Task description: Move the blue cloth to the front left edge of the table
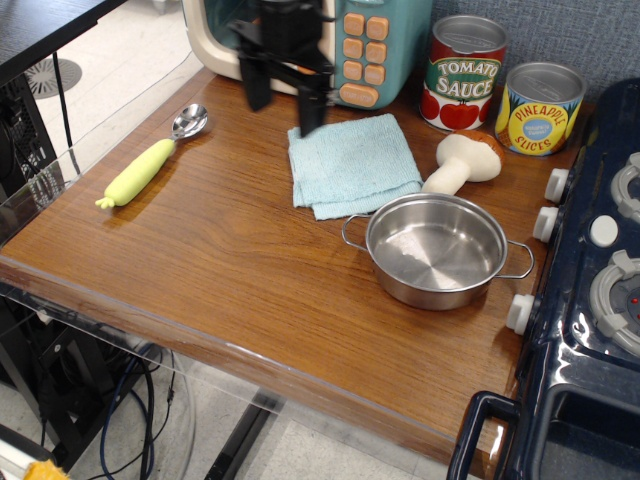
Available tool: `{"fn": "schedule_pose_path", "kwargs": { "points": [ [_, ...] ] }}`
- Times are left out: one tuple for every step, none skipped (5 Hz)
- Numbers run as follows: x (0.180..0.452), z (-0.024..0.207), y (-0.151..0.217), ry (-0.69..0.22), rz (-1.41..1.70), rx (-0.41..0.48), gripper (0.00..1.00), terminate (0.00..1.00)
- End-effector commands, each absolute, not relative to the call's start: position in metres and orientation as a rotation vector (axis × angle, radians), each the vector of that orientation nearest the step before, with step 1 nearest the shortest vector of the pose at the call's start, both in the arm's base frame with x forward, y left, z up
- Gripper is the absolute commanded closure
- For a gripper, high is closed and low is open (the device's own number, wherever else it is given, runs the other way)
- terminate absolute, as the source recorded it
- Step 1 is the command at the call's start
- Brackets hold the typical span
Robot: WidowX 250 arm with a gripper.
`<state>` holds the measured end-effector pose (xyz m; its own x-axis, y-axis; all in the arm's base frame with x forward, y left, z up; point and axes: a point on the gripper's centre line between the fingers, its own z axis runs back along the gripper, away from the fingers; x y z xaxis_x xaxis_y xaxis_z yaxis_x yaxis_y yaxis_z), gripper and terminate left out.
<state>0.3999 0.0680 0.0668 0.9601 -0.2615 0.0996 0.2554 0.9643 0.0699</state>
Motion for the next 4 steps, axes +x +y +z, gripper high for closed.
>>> {"fn": "schedule_pose_path", "kwargs": {
  "points": [
    [0.430, 0.086, 0.028, -0.216, -0.350, 0.072, 0.00, 0.00],
    [0.432, 0.066, 0.013, -0.190, -0.386, 0.085, 0.00, 0.00],
    [0.429, 0.039, 0.008, -0.156, -0.421, 0.099, 0.00, 0.00],
    [0.428, 0.024, 0.014, -0.131, -0.407, 0.104, 0.00, 0.00]
  ]
}}
